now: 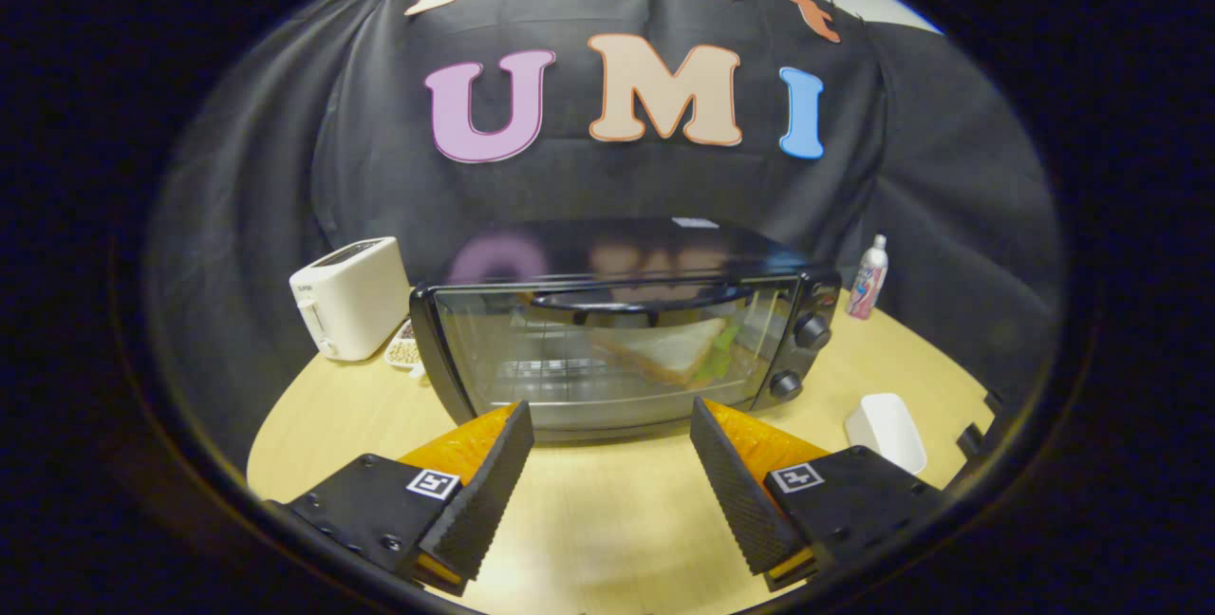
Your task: Open the toaster oven, put the food inside, and close the toaster oven door.
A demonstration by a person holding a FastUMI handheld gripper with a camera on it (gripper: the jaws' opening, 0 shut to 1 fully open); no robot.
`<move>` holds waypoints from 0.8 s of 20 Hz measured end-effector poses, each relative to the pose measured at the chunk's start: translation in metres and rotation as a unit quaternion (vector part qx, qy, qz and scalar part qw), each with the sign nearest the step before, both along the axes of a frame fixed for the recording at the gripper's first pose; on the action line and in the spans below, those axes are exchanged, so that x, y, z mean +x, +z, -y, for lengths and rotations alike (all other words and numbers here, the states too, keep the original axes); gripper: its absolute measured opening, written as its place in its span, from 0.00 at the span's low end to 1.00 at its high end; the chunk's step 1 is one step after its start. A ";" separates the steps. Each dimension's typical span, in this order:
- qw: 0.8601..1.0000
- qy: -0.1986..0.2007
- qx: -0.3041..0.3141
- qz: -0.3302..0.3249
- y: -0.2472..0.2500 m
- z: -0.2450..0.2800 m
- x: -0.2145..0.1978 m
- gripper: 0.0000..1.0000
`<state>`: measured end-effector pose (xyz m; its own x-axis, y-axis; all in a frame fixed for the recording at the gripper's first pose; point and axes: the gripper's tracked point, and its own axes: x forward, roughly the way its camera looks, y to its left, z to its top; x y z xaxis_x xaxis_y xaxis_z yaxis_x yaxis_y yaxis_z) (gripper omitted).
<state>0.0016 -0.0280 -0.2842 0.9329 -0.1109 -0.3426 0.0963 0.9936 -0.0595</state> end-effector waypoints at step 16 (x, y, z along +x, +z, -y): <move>0.996 0.078 0.017 0.048 0.095 -0.027 0.017 1.00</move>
